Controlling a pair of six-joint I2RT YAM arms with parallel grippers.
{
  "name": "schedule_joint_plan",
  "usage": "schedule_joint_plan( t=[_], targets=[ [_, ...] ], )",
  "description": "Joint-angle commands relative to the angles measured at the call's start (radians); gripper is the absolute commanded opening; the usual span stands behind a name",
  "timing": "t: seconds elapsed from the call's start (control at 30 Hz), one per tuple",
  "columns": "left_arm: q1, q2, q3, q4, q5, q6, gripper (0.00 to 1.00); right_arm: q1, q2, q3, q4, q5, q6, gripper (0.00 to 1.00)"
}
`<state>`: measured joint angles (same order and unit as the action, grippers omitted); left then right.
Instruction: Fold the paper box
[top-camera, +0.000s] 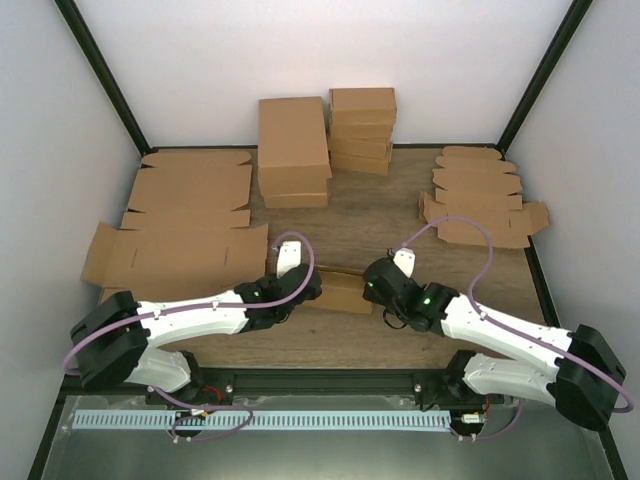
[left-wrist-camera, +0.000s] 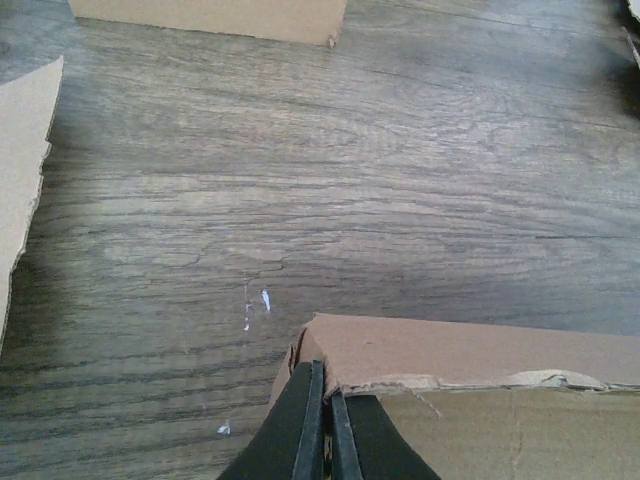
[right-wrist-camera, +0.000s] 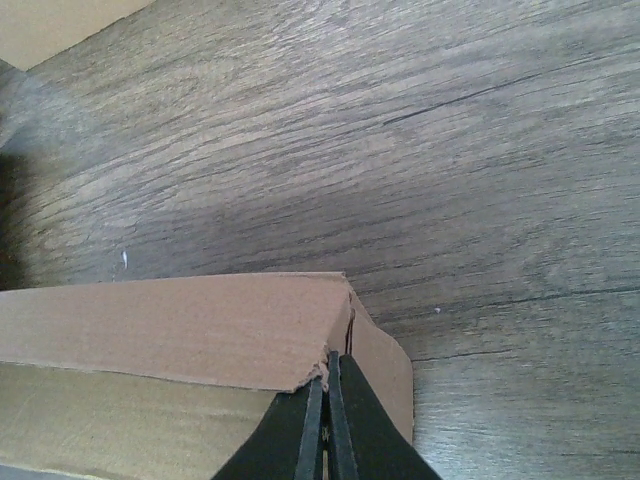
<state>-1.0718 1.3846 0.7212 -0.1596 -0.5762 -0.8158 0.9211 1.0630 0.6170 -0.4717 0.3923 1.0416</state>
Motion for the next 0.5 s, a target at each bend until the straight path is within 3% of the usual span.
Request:
schedule_joint_plan(
  t=[0.0, 0.2, 0.47],
  targets=[
    [-0.028, 0.028, -0.047, -0.128, 0.156, -0.039, 0.04, 0.026, 0.075, -0.056, -0.214, -0.114, 0.019, 0.01],
    [-0.027, -0.054, -0.029, -0.18, 0.149, -0.039, 0.04, 0.026, 0.027, -0.026, -0.24, -0.071, -0.031, 0.01],
    [-0.032, -0.071, -0.089, -0.118, 0.205, -0.086, 0.04, 0.026, 0.004, -0.103, -0.16, -0.101, -0.043, 0.01]
  ],
)
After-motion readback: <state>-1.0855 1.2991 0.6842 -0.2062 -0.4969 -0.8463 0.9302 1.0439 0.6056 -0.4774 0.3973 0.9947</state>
